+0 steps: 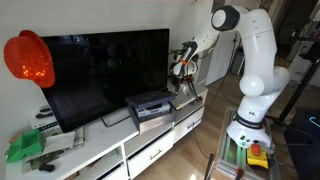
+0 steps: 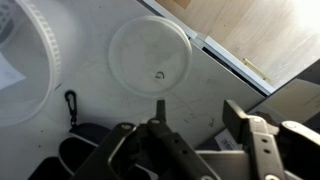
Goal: Remove the lid from the jar
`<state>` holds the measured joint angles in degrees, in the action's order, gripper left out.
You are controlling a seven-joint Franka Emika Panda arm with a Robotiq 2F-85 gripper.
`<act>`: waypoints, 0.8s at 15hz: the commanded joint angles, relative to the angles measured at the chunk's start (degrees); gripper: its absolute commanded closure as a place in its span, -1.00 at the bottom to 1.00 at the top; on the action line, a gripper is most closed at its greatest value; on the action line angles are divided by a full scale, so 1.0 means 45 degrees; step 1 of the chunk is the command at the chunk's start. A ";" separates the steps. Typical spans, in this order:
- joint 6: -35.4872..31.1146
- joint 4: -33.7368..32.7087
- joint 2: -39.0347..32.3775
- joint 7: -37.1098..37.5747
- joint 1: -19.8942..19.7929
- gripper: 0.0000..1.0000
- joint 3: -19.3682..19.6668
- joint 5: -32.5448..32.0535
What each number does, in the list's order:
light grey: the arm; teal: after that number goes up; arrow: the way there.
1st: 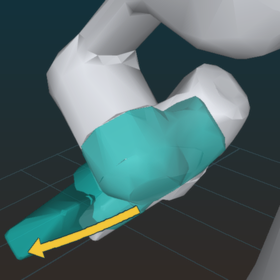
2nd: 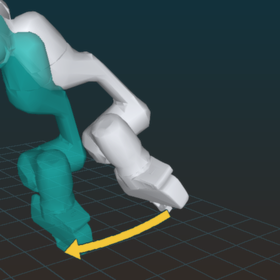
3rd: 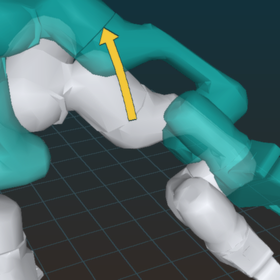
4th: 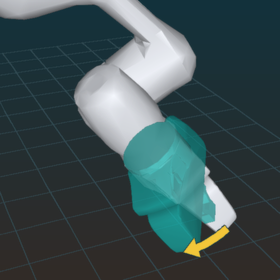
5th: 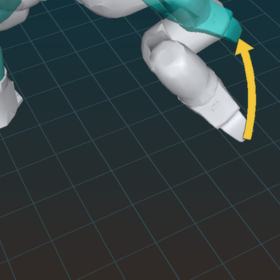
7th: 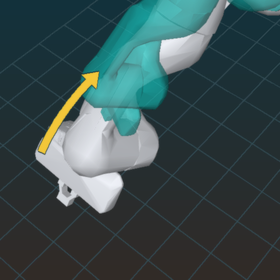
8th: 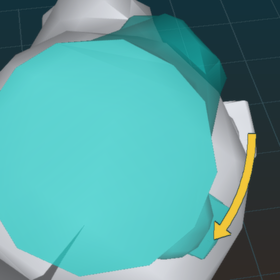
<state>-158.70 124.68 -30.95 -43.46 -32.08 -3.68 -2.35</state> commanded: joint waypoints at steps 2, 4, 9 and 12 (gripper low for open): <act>0.0827 0.1183 0.3124 0.1192 0.0946 -0.99 0.1573 -0.0171; 0.1273 0.0758 0.3581 0.2615 0.1551 -1.00 0.2799 -0.0728; 0.2104 0.0079 0.3763 0.6128 0.2299 -1.00 0.4773 -0.2187; 0.3300 -0.0206 0.3640 0.7984 0.2569 -1.00 0.5291 -0.2403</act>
<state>-149.41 125.29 -14.35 -15.74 -22.71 17.67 -11.47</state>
